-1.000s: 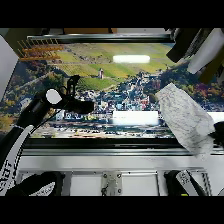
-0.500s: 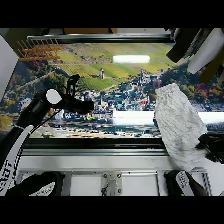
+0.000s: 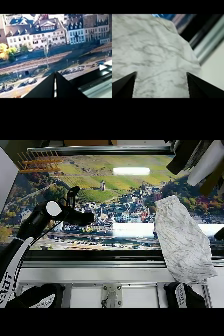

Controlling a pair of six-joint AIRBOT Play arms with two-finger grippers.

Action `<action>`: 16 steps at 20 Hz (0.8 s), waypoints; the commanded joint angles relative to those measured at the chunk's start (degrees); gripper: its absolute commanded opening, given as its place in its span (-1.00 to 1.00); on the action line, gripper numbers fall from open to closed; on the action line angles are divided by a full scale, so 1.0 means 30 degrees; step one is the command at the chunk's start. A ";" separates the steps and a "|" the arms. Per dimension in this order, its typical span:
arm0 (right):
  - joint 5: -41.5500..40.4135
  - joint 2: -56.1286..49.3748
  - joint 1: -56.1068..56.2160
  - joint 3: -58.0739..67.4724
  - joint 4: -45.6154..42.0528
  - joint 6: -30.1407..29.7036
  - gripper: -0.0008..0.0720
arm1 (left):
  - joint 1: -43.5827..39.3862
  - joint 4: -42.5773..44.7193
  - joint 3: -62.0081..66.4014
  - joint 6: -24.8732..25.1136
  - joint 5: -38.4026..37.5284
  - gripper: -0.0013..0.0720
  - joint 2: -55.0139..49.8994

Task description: Fold the clothes and pants, and hang the long-sleeved shirts on hangers.

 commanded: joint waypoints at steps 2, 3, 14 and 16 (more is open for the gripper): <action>-0.1807 0.1479 0.4313 0.0554 0.4262 -0.1195 0.89 | -0.0015 0.0036 0.0007 0.0015 0.0007 -0.90 -0.0007; -0.1807 0.1413 0.5238 0.0517 0.4371 -0.1195 0.89 | -0.0015 0.0022 0.0007 0.0007 0.0000 -0.90 -0.0007; -0.1661 0.0962 0.8094 0.0503 0.4364 -0.1188 -0.93 | -0.0015 0.0015 0.0007 0.0007 0.0015 -0.91 -0.0007; -0.1668 0.0962 0.8094 0.0503 0.4364 -0.1188 -0.93 | -0.0015 0.0015 0.0007 0.0007 0.0015 -0.90 -0.0007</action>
